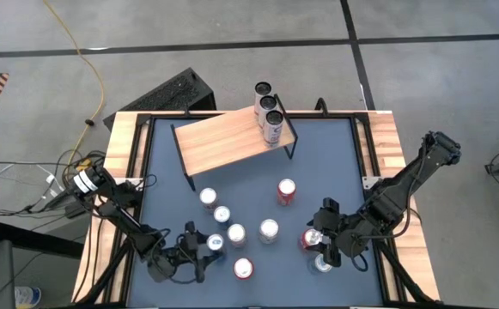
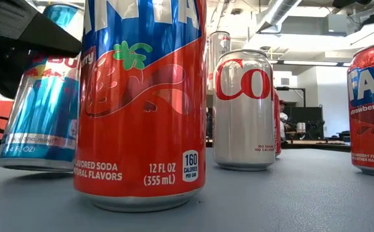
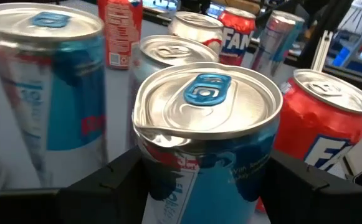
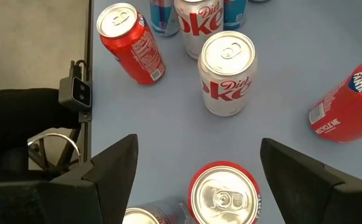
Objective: Place canned beverage on shelf
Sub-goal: Put the left blue soda can on the shelf
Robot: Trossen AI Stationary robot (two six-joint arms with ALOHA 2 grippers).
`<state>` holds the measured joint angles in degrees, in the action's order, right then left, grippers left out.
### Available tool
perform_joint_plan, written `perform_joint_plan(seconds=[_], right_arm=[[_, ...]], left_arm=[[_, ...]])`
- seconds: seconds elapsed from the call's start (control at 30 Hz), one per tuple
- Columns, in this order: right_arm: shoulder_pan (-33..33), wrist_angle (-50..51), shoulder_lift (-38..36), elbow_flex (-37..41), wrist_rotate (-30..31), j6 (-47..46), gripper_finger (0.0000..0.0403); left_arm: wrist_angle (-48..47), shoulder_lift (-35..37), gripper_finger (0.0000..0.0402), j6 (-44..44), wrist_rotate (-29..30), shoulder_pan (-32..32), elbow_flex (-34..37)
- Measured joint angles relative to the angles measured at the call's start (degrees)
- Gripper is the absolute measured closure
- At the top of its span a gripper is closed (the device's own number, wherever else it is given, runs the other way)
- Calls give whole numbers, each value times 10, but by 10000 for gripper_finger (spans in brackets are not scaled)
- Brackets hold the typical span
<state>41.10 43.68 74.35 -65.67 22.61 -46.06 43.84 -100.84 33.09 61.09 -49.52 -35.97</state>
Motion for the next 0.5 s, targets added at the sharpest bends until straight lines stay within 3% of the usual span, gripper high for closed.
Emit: perform_joint_plan(seconds=[0.5], right_arm=[[0, 0, 0, 0, 0, 0, 81]], left_arm=[[-74, 0, 172, 32, 50, -13, -59]])
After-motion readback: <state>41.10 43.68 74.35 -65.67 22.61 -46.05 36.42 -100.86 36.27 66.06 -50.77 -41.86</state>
